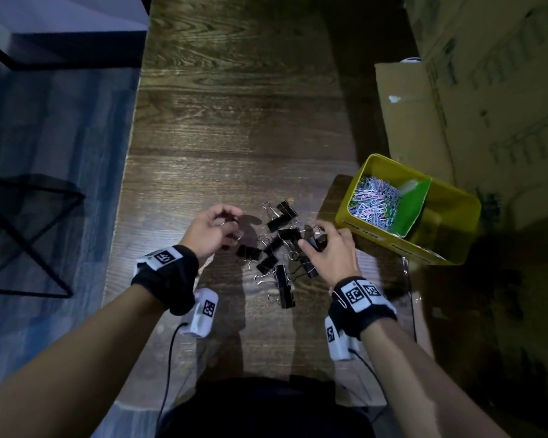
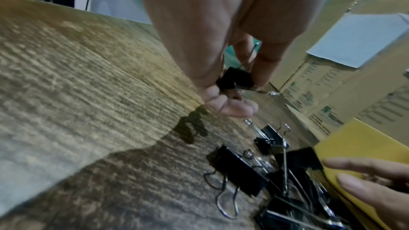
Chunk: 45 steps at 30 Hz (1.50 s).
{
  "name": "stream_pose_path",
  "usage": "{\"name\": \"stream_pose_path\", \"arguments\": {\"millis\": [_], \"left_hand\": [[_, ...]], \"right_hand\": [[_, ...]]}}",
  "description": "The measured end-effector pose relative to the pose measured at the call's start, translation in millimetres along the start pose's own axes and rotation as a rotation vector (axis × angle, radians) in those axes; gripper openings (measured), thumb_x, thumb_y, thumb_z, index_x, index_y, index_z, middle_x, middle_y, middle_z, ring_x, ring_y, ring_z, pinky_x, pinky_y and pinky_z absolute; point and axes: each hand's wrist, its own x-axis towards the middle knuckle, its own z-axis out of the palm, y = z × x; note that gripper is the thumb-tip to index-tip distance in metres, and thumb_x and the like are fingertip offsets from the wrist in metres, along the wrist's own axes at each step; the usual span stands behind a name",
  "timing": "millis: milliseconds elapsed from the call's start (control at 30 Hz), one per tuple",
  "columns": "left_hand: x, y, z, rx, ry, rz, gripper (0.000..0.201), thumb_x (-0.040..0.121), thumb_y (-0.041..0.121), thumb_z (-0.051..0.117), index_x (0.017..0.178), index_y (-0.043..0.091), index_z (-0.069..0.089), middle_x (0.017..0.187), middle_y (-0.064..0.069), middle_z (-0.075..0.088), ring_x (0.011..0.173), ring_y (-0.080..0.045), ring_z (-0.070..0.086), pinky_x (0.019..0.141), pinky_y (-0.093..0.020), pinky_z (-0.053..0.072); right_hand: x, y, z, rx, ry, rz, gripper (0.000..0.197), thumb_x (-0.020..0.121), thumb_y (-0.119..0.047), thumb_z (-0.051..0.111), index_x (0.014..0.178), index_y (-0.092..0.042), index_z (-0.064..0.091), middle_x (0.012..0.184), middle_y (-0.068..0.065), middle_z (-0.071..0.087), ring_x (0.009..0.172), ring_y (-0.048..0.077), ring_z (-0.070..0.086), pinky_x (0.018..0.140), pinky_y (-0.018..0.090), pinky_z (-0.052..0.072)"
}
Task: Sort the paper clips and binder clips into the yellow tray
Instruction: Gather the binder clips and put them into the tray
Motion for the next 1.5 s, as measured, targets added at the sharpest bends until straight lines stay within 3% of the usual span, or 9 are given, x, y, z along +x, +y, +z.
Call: {"name": "stream_pose_path", "arguments": {"millis": [100, 233, 333, 600, 833, 1067, 1200, 1400, 1500], "left_hand": [[-2.6, 4.8, 11.6, 0.311, -0.054, 0.024, 0.019, 0.088, 0.005, 0.054, 0.086, 0.021, 0.065, 0.098, -0.006, 0.062, 0.062, -0.016, 0.049, 0.052, -0.024, 0.041], [0.0, 4.4, 38.1, 1.029, -0.088, 0.176, 0.035, 0.076, 0.049, 0.067, 0.098, 0.022, 0.063, 0.110, -0.001, 0.048, 0.095, -0.016, 0.053, 0.083, -0.034, 0.050], [0.8, 0.4, 52.1, 1.190, -0.041, 0.200, 0.037, 0.078, 0.046, 0.067, 0.102, 0.019, 0.064, 0.110, -0.004, 0.046, 0.096, -0.022, 0.055, 0.081, -0.037, 0.052], [-1.1, 5.5, 45.5, 0.800, -0.031, 0.150, 0.015, 0.084, 0.029, 0.065, 0.076, 0.017, 0.061, 0.086, 0.003, 0.059, 0.073, -0.011, 0.056, 0.061, -0.020, 0.042], [-4.7, 9.6, 30.3, 0.075, -0.003, -0.044, 0.021, 0.084, 0.011, 0.063, 0.066, 0.020, 0.058, 0.074, -0.003, 0.065, 0.071, -0.019, 0.056, 0.049, -0.023, 0.040], [-20.7, 56.4, 73.9, -0.466, -0.320, -0.138, 0.009, 0.092, 0.020, 0.042, 0.095, 0.013, 0.046, 0.095, -0.015, 0.063, 0.069, -0.021, 0.057, 0.051, -0.027, 0.045], [-17.8, 92.9, 136.2, -0.377, -0.467, -0.095, 0.021, 0.089, 0.015, 0.043, 0.106, 0.017, 0.054, 0.087, -0.012, 0.062, 0.062, -0.024, 0.056, 0.045, -0.024, 0.047], [-14.1, 120.5, 241.7, 0.173, -0.461, -0.034, 0.014, 0.087, 0.007, 0.055, 0.098, 0.013, 0.062, 0.085, -0.007, 0.059, 0.053, -0.020, 0.056, 0.043, -0.025, 0.053], [-6.1, 117.1, 279.3, 0.447, -0.425, 0.063, 0.007, 0.083, 0.011, 0.061, 0.088, 0.015, 0.062, 0.085, -0.008, 0.061, 0.061, -0.027, 0.064, 0.062, -0.041, 0.059]], "right_hand": [[9.3, -0.7, 7.7, -0.141, -0.065, -0.020, 0.055, 0.085, -0.040, 0.066, 0.135, -0.027, 0.047, 0.127, 0.016, 0.042, 0.112, 0.032, 0.053, 0.097, 0.038, 0.044], [13.1, -7.6, 13.4, -0.192, -0.051, -0.064, 0.054, 0.084, -0.043, 0.066, 0.134, -0.027, 0.051, 0.125, 0.016, 0.044, 0.111, 0.032, 0.054, 0.095, 0.040, 0.049], [14.5, -11.6, 13.9, -0.240, -0.084, -0.090, 0.050, 0.089, -0.039, 0.061, 0.137, -0.031, 0.046, 0.130, 0.014, 0.043, 0.113, 0.032, 0.054, 0.093, 0.041, 0.049], [21.7, -9.0, 11.8, -0.276, -0.078, -0.111, 0.051, 0.089, -0.034, 0.060, 0.131, -0.010, 0.045, 0.138, 0.016, 0.037, 0.112, 0.036, 0.055, 0.091, 0.039, 0.046], [15.1, 5.4, -4.7, -0.056, -0.061, -0.185, 0.041, 0.081, -0.031, 0.060, 0.121, -0.020, 0.055, 0.115, 0.004, 0.058, 0.102, 0.021, 0.057, 0.088, 0.031, 0.048], [-8.7, 6.2, -56.4, 0.747, 0.075, -0.077, 0.025, 0.087, -0.017, 0.043, 0.086, -0.026, 0.066, 0.085, -0.004, 0.066, 0.061, 0.003, 0.056, 0.054, 0.018, 0.042], [-15.2, 10.5, -101.8, 1.279, 0.104, 0.039, 0.033, 0.094, -0.011, 0.031, 0.081, -0.019, 0.060, 0.068, -0.002, 0.054, 0.039, 0.002, 0.030, 0.036, 0.011, 0.018], [5.7, 44.7, -146.5, 1.372, 0.433, 0.391, 0.021, 0.089, -0.027, 0.048, 0.072, -0.022, 0.059, 0.060, -0.006, 0.057, 0.055, 0.009, 0.048, 0.042, 0.017, 0.035], [17.0, 59.1, -148.7, 1.383, 0.389, 0.395, 0.023, 0.090, -0.025, 0.046, 0.090, -0.014, 0.067, 0.081, 0.004, 0.070, 0.068, 0.017, 0.064, 0.048, 0.019, 0.047]]}}
